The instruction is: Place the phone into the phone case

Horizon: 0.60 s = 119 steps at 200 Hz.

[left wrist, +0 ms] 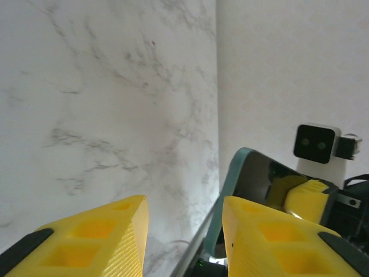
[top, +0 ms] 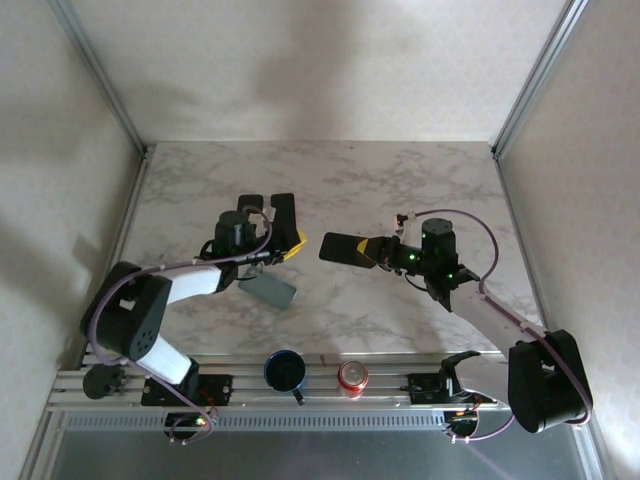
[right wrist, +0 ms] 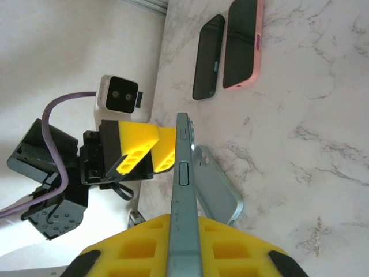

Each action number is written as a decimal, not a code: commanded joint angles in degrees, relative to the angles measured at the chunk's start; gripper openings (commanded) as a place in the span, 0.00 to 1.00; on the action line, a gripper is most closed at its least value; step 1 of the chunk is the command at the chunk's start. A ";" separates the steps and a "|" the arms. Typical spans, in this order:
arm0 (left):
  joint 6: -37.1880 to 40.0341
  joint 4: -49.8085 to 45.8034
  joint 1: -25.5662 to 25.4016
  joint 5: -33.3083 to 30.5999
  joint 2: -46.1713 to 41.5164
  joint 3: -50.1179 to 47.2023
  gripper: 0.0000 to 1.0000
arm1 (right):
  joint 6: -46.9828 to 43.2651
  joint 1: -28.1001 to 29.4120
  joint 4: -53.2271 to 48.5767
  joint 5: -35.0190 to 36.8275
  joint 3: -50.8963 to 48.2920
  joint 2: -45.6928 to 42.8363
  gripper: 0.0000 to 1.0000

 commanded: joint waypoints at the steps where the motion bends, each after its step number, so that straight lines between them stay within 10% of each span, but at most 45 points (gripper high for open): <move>1: 9.50 -17.48 0.84 -5.71 -5.52 -0.55 0.37 | -1.09 0.38 0.89 -1.47 3.12 0.51 0.00; 119: 20.42 -42.47 -7.25 -21.82 -10.06 0.00 0.24 | -4.42 0.36 -3.67 -2.40 5.78 3.06 0.00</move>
